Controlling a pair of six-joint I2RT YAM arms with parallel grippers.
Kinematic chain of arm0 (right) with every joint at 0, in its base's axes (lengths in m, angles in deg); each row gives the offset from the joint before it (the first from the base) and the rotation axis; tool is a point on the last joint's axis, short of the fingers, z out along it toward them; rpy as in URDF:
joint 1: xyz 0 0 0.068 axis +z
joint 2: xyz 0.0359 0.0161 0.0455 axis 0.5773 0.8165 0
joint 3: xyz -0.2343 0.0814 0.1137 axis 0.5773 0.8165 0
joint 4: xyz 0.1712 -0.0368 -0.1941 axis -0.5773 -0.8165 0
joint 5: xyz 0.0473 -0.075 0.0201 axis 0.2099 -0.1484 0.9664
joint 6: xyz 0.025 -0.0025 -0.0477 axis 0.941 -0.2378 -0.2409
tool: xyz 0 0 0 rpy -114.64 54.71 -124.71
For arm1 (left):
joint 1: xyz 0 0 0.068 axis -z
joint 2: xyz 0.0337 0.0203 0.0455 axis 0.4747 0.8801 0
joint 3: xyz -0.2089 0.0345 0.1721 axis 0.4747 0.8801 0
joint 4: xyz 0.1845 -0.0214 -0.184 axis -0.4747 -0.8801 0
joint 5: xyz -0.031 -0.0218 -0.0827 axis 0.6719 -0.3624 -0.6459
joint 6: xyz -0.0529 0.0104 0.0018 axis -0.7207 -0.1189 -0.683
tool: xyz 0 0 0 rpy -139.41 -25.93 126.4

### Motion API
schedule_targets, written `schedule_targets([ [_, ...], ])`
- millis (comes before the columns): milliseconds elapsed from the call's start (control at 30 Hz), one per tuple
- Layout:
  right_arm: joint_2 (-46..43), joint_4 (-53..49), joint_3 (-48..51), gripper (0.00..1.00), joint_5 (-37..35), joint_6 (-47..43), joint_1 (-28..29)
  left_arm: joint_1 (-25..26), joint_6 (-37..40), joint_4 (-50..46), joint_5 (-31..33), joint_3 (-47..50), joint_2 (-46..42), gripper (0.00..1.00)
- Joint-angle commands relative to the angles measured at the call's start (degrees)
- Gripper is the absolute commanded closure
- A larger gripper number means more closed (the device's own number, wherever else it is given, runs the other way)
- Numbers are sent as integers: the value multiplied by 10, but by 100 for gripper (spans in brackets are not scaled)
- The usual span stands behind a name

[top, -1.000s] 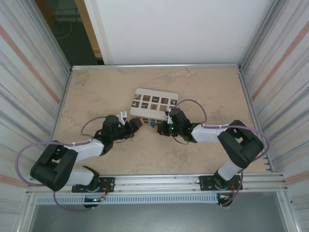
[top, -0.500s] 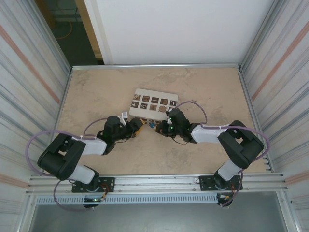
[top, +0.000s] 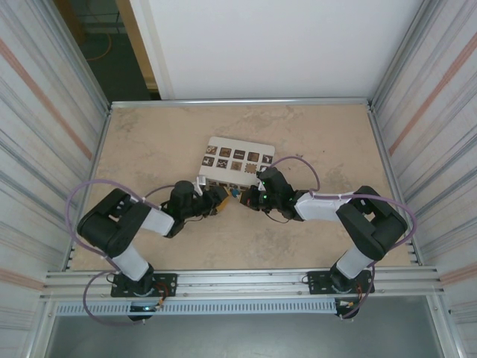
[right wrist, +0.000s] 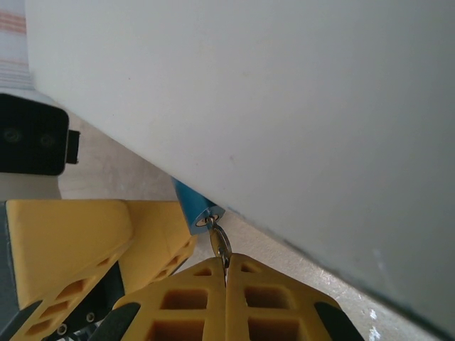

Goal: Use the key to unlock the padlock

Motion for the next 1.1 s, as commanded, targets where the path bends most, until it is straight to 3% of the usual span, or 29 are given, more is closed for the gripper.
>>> schedule_targets([
  [0, -16, -15, -7, 100, 8, 16, 3, 3, -20, 55, -8, -17, 21, 56],
  [467, -17, -16, -12, 100, 13, 19, 0, 10, -53, 106, 1, -39, 85, 61],
  [1067, -20, -5, -17, 100, 33, 35, -3, 15, -81, 146, 8, -56, 131, 74],
])
